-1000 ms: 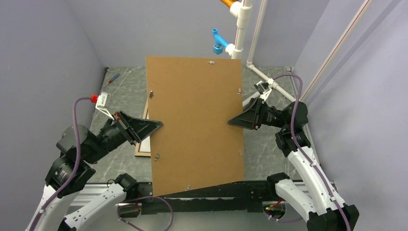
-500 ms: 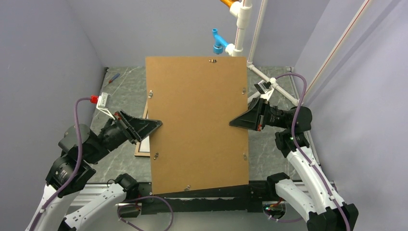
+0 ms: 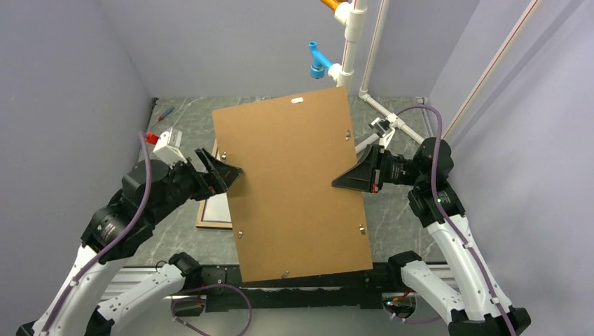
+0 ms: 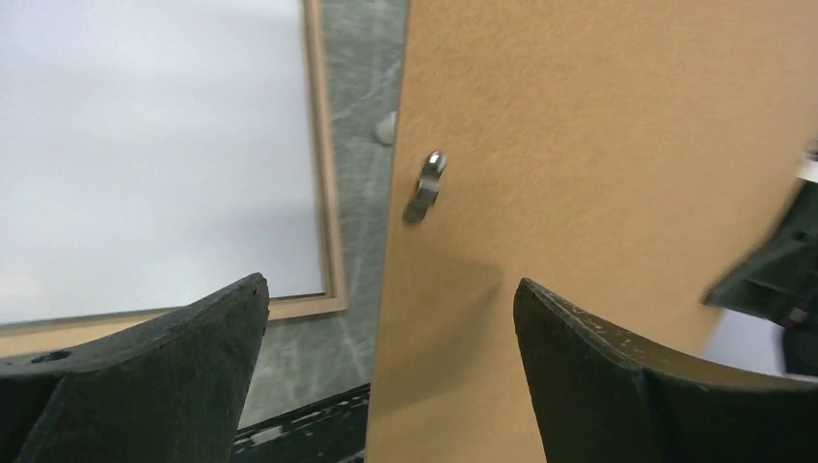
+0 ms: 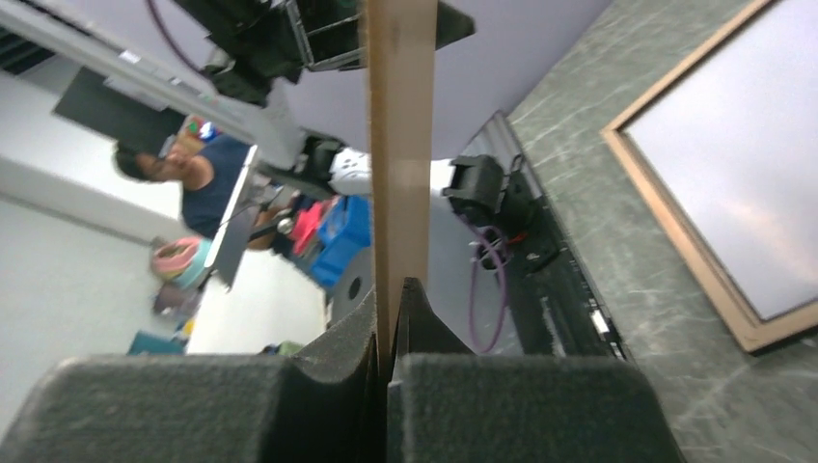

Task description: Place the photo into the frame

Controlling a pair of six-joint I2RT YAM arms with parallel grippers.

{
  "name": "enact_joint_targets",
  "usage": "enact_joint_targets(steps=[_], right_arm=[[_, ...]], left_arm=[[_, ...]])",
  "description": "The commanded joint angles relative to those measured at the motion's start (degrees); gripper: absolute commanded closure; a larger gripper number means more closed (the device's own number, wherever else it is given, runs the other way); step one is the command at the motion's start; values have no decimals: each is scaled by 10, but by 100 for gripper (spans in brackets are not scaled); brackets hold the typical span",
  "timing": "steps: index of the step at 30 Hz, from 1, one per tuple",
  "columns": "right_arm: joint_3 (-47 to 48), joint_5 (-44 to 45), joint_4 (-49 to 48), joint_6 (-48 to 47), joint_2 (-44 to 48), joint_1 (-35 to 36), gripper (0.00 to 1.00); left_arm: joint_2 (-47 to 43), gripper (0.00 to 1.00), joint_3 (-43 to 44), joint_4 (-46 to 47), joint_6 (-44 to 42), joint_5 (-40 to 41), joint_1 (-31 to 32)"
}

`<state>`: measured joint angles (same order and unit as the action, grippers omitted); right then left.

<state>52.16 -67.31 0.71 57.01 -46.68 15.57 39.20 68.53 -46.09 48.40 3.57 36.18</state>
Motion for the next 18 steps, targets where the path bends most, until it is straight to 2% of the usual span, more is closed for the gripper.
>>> enact_joint_targets(steps=[1, 5, 12, 18], right_arm=[[74, 77, 216, -146, 17, 2, 100], [115, 177, 367, -212, 17, 2, 100], [115, 245, 453, -237, 33, 2, 100], [117, 269, 505, -257, 41, 2, 100]], left_arm=[[43, 0, 34, -104, -42, 98, -2], [92, 1, 40, -154, -63, 143, -2], [157, 1, -8, -175, -86, 190, -24], [203, 1, -98, -92, -128, 140, -97]])
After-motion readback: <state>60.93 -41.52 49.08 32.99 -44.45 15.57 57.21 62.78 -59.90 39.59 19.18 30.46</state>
